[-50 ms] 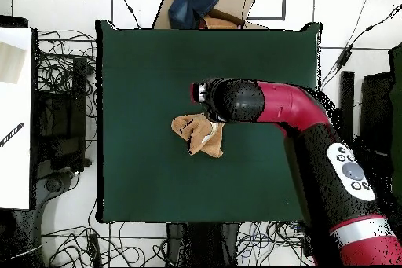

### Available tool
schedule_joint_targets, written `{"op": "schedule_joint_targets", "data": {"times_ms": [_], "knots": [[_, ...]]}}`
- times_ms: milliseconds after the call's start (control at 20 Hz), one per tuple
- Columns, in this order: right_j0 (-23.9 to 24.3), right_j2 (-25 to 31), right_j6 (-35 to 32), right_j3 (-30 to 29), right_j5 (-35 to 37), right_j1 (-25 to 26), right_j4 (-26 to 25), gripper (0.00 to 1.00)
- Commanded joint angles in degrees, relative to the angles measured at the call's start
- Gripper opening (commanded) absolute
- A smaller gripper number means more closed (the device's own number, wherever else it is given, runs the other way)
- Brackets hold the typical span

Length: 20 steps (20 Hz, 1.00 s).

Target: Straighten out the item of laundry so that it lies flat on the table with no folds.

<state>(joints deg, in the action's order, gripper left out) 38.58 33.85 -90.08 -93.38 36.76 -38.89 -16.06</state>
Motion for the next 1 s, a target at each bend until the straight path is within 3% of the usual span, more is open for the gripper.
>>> {"op": "schedule_joint_targets", "data": {"times_ms": [50,550,1000], "knots": [[-1.07,1.02,2.27,0.4,-0.31,1.76,-2.82,1.0],[-3.2,-0.3,-3.8,-4.86,-4.38,-1.65,-2.43,1.0],[-2.14,0.77,-3.67,-6.65,-6.25,-1.12,-1.18,1.0]]}}
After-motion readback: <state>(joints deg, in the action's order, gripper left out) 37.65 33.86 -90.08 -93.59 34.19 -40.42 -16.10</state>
